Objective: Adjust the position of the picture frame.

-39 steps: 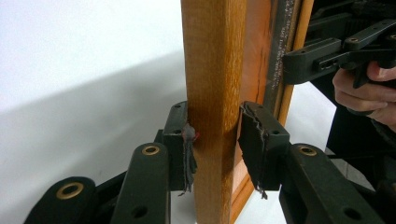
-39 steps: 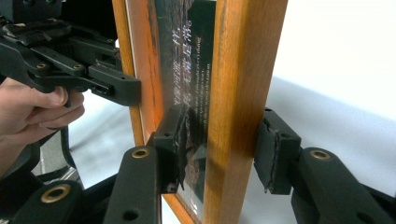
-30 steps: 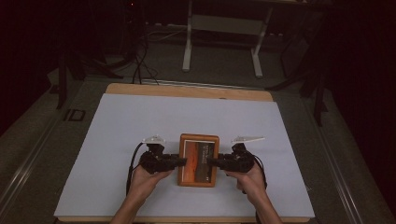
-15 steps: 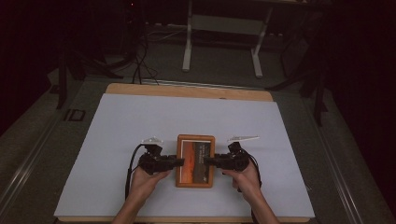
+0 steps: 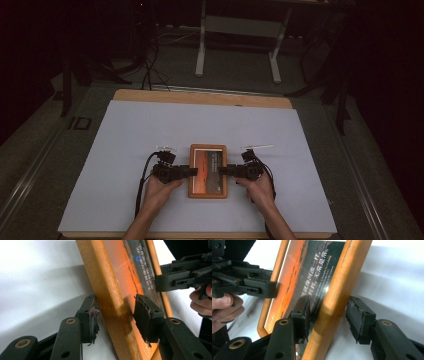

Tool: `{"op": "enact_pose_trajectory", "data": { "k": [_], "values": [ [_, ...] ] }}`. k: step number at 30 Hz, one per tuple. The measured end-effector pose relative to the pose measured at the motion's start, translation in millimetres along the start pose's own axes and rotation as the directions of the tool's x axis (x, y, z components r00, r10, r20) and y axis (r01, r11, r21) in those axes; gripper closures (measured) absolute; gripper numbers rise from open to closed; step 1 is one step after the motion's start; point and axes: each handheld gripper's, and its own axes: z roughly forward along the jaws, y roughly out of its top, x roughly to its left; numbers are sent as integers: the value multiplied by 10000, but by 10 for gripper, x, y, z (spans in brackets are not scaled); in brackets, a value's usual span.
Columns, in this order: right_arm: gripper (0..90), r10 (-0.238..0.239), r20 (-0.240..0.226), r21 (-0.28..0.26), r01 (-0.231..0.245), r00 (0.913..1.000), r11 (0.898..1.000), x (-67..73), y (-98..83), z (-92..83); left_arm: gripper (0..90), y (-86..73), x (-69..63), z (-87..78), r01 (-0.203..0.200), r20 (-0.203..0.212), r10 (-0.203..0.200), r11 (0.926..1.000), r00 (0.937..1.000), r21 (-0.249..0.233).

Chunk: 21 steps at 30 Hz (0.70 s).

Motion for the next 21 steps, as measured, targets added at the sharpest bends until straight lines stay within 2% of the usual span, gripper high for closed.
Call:
{"op": "enact_pose_trajectory", "data": {
  "k": [2,4,7,9,11,13,15,16,18,20,21],
  "values": [
    [539,-7,70,5,7,10000,10000,-4,-13,-21,541,25,11,17,-143,101,143,9999,9998,81],
    [541,-10,28,23,10,10000,10000,-15,-19,-32,532,22,11,30,-198,73,199,9998,9998,-76],
    [539,-55,-48,-17,55,10000,10000,-27,-22,-29,520,18,-3,31,-311,-64,310,9994,9995,-154],
    [530,-194,-82,-13,194,9998,9998,-32,-24,-29,501,12,-28,27,-413,-341,406,9990,9986,-178],
    [501,-507,84,-89,508,9987,9987,-21,-34,-38,457,11,-44,14,-473,-620,463,9988,9970,-153],
    [477,-848,417,-116,853,9955,9963,-9,-40,-60,456,7,-49,-12,-532,-785,521,9985,9955,-118],
    [473,-929,539,-161,939,9942,9955,-7,-43,-70,455,5,-50,-27,-605,-882,593,9981,9943,-110],
    [455,-992,680,-204,1008,9927,9947,-7,-45,-89,455,-1,-59,-69,-691,-1167,666,9975,9909,-174],
    [456,-1008,802,-460,1047,9917,9934,-20,-38,-160,445,-5,-73,-106,-773,-1292,729,9966,9889,-297],
    [448,-1134,1021,-592,1199,9883,9910,-13,-32,-203,447,-14,-98,-144,-989,-1616,900,9940,9827,-477],
    [442,-1140,986,-637,1206,9886,9907,-11,-29,-226,448,-17,-109,-160,-1081,-1780,963,9924,9793,-581]
  ]
}}
